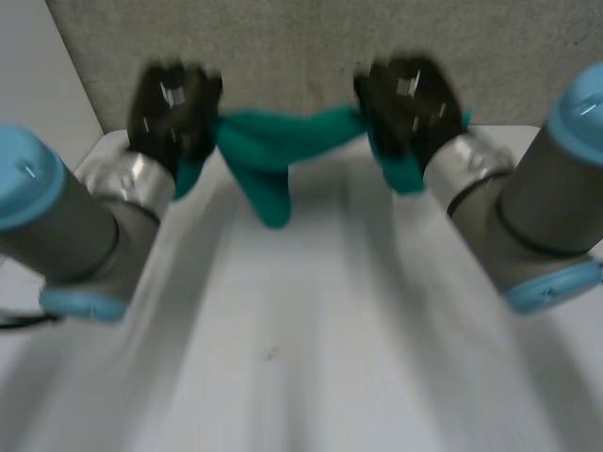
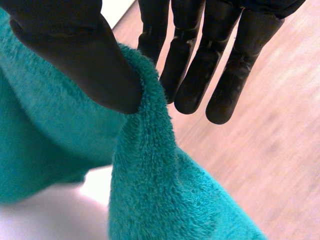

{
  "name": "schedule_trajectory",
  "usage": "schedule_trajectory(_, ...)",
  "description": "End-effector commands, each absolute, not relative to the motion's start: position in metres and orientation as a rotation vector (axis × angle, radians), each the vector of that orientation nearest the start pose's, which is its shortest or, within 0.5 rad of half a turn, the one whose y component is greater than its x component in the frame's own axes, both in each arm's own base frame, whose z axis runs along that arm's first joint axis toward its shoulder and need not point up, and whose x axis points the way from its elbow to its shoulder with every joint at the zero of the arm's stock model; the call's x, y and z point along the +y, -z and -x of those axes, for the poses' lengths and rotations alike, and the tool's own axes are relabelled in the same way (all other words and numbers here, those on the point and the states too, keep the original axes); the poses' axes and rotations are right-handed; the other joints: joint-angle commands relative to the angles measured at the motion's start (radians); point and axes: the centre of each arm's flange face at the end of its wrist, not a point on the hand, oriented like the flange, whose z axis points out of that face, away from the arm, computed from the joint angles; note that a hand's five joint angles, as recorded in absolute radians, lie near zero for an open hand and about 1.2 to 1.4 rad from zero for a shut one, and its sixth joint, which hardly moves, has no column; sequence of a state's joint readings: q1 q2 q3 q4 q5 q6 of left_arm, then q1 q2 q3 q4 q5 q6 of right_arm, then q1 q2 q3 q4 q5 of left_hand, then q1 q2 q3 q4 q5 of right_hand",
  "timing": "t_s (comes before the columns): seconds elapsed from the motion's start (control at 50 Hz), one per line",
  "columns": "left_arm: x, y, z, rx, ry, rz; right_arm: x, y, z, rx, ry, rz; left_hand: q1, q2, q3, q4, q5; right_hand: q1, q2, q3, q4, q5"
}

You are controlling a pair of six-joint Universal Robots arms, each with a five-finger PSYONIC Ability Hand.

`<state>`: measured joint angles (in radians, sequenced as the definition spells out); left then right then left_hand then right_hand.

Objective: Fold the towel.

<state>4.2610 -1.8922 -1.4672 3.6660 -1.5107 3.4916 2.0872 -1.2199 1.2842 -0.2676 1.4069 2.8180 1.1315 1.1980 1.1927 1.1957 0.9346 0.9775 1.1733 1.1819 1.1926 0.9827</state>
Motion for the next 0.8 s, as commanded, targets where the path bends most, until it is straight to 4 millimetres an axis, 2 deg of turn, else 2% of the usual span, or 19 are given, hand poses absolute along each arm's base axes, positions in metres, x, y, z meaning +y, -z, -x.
schedule_trajectory(0.02,-0.26,-0.167,0.279,2.224,2.147,-1.017,-0.279,-0.174,-0.321,2.066,1.771,1.132,0.265,0.198,0.204,0.201,0.287,0.419,0.223,0.214,0.204,0.239)
schedule_trajectory(0.06,-0.255,-0.163,0.278,2.252,2.113,-1.032,-0.278,-0.167,-0.319,2.097,1.721,1.144,0.265,0.198,0.204,0.201,0.287,0.419,0.223,0.214,0.204,0.239)
schedule_trajectory(0.1,-0.236,-0.152,0.278,2.347,1.993,-1.103,-0.275,-0.164,-0.317,2.116,1.682,1.14,0.265,0.198,0.204,0.201,0.287,0.419,0.223,0.214,0.204,0.239)
schedule_trajectory(0.16,-0.224,-0.148,0.28,2.4,1.919,-1.155,-0.275,-0.164,-0.316,2.122,1.679,1.136,0.23,0.164,0.169,0.166,0.253,0.419,0.223,0.214,0.204,0.239)
schedule_trajectory(0.18,-0.218,-0.148,0.28,2.423,1.884,-1.18,-0.274,-0.164,-0.315,2.123,1.677,1.136,-0.064,-0.13,-0.125,-0.128,-0.041,0.419,0.223,0.214,0.204,0.239)
schedule_trajectory(0.2,-0.216,-0.15,0.28,2.428,1.876,-1.184,-0.274,-0.165,-0.315,2.124,1.679,1.133,-0.232,-0.299,-0.293,-0.296,-0.21,0.419,0.223,0.214,0.204,0.239)
schedule_trajectory(0.24,-0.214,-0.157,0.279,2.43,1.869,-1.187,-0.271,-0.165,-0.314,2.128,1.669,1.13,-0.462,-0.528,-0.523,-0.526,-0.44,0.419,0.223,0.214,0.204,0.239)
schedule_trajectory(0.26,-0.215,-0.166,0.276,2.422,1.889,-1.168,-0.27,-0.165,-0.313,2.131,1.665,1.131,-0.504,-0.57,-0.565,-0.568,-0.481,0.419,0.223,0.214,0.204,0.239)
schedule_trajectory(0.32,-0.22,-0.176,0.271,2.411,1.917,-1.125,-0.267,-0.161,-0.312,2.141,1.647,1.133,-0.548,-0.614,-0.609,-0.612,-0.525,0.419,0.223,0.214,0.204,0.239)
schedule_trajectory(0.42,-0.241,-0.192,0.249,2.387,1.949,-0.978,-0.263,-0.155,-0.31,2.156,1.625,1.139,-0.595,-0.661,-0.656,-0.659,-0.573,0.419,0.223,0.214,0.204,0.239)
schedule_trajectory(0.46,-0.243,-0.195,0.246,2.39,1.958,-0.959,-0.262,-0.154,-0.31,2.157,1.621,1.141,-0.604,-0.67,-0.665,-0.668,-0.581,0.419,0.223,0.214,0.204,0.239)
schedule_trajectory(0.48,-0.249,-0.195,0.236,2.437,1.957,-0.89,-0.262,-0.153,-0.31,2.159,1.617,1.142,-0.659,-0.726,-0.72,-0.723,-0.637,0.419,0.223,0.214,0.204,0.239)
schedule_trajectory(0.64,-0.253,-0.184,0.218,2.776,1.876,-0.627,-0.261,-0.152,-0.31,2.164,1.61,1.143,-0.636,-0.703,-0.697,-0.7,-0.614,0.419,0.223,0.214,0.204,0.239)
schedule_trajectory(0.8,-0.259,-0.17,0.21,2.868,1.791,-0.577,-0.26,-0.151,-0.31,2.166,1.603,1.138,-0.528,-0.594,-0.589,-0.592,-0.505,0.419,0.223,0.214,0.204,0.239)
